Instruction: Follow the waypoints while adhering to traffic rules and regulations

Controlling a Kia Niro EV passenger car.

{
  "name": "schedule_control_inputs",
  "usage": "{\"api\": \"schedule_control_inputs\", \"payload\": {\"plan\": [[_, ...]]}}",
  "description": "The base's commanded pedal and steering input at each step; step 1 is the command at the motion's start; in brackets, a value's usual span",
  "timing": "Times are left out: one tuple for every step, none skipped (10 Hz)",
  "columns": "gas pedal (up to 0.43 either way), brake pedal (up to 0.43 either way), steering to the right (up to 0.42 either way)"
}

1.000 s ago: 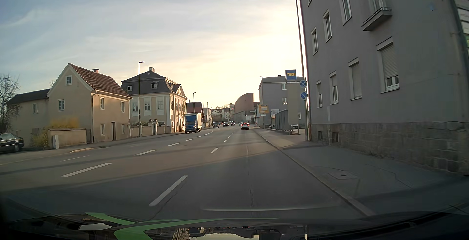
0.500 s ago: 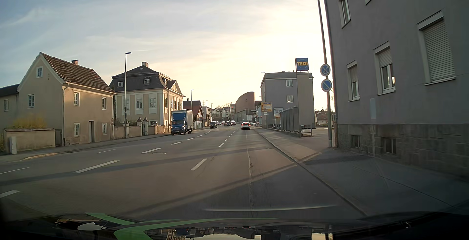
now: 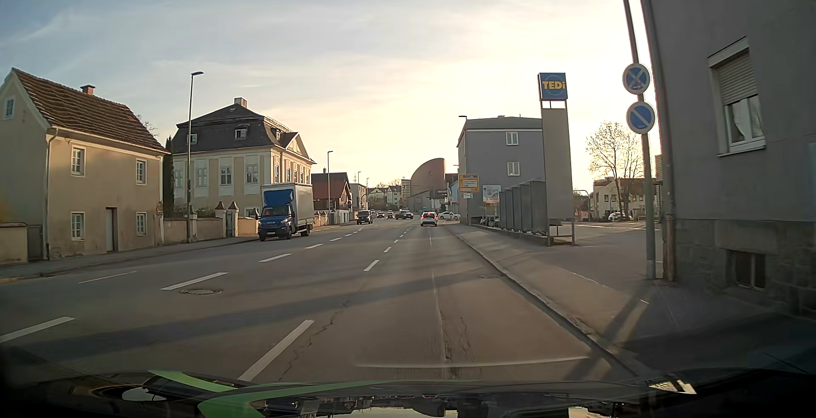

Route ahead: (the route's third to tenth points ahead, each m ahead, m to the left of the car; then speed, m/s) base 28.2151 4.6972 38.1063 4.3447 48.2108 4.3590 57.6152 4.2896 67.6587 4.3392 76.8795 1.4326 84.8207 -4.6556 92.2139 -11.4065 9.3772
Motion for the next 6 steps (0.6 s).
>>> {"api": "schedule_control_inputs", "payload": {"plan": [[0.0,0.0,-0.001],[0.0,0.0,-0.001],[0.0,0.0,-0.001],[0.0,0.0,-0.001],[0.0,0.0,0.0],[0.0,0.0,0.003]]}}
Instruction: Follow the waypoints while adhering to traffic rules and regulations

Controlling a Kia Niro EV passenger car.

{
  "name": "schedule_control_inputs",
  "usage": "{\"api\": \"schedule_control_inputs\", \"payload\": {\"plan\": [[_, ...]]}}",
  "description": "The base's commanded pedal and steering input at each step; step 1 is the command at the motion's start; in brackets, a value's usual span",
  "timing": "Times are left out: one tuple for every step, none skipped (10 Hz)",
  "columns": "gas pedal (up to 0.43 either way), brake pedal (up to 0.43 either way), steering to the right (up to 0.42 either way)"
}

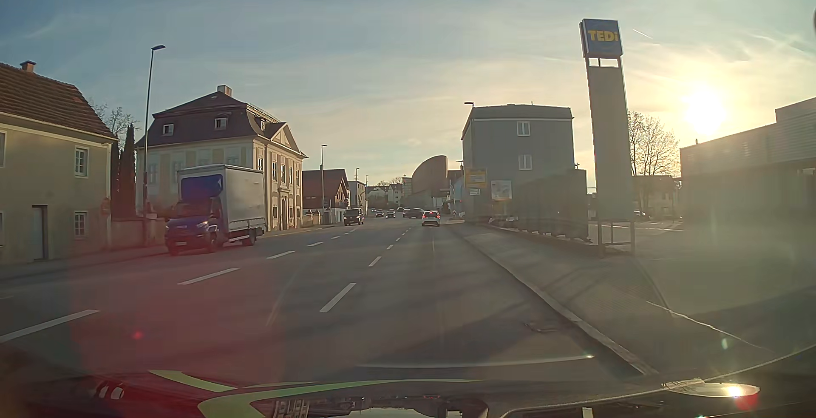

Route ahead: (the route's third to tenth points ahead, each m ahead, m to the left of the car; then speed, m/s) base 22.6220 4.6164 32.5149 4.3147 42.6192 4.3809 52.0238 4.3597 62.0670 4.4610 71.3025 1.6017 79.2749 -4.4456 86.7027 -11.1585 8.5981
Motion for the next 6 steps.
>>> {"api": "schedule_control_inputs", "payload": {"plan": [[0.0,0.0,0.005],[0.0,0.0,0.004],[0.0,0.0,0.004],[0.0,0.0,0.004],[0.0,0.0,0.003],[0.0,0.0,0.002]]}}
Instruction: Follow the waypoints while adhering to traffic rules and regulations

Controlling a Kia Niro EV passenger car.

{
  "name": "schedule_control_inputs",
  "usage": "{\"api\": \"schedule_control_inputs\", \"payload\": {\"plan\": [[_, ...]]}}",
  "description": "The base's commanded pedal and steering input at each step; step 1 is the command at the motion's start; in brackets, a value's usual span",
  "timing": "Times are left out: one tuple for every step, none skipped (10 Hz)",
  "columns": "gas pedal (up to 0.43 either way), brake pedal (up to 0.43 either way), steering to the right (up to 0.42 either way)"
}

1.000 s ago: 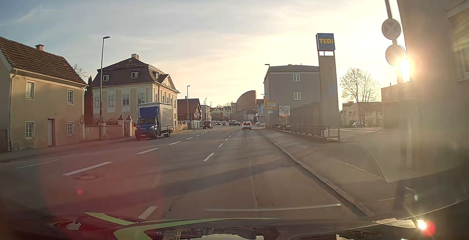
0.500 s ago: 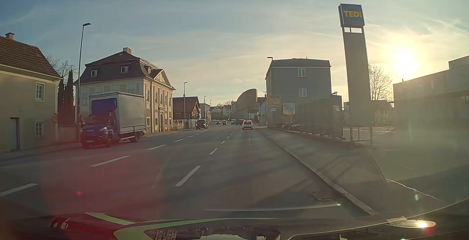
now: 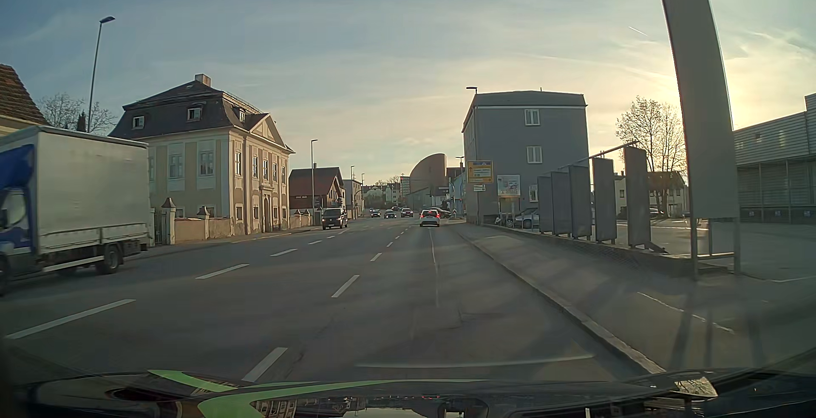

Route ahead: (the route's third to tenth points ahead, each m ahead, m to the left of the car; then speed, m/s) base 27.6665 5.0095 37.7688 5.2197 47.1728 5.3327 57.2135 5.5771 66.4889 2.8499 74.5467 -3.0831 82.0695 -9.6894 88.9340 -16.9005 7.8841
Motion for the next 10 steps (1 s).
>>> {"api": "schedule_control_inputs", "payload": {"plan": [[0.0,0.0,0.002],[0.0,0.0,0.002],[0.0,0.0,0.002],[0.0,0.0,0.002],[0.0,0.0,0.002],[0.0,0.0,0.002],[0.0,0.0,0.002],[0.0,0.0,0.002],[0.0,0.0,0.002],[0.0,0.0,0.002]]}}
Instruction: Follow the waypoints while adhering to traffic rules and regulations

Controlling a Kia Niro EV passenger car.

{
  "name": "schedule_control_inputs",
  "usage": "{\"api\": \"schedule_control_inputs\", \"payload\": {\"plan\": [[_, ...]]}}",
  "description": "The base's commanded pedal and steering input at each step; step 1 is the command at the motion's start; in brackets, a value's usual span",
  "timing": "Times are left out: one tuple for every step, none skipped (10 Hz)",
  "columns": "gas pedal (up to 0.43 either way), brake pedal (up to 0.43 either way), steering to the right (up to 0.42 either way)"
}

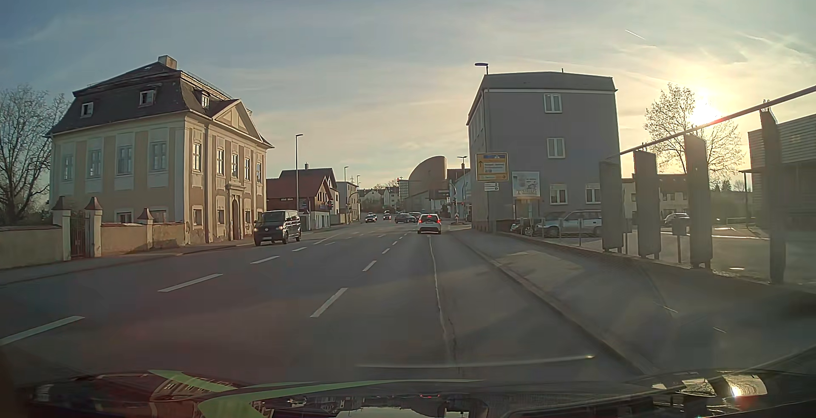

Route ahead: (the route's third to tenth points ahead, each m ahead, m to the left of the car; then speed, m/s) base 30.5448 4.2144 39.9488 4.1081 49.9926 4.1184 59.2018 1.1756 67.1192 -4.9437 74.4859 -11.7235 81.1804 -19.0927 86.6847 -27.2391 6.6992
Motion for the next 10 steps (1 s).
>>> {"api": "schedule_control_inputs", "payload": {"plan": [[0.0,0.0,0.002],[0.0,0.0,0.002],[0.0,0.0,0.002],[0.0,0.0,0.002],[0.0,0.0,0.002],[0.0,0.0,0.002],[0.0,0.0,0.002],[0.0,0.0,0.002],[0.0,0.0,0.002],[0.0,0.0,0.002]]}}
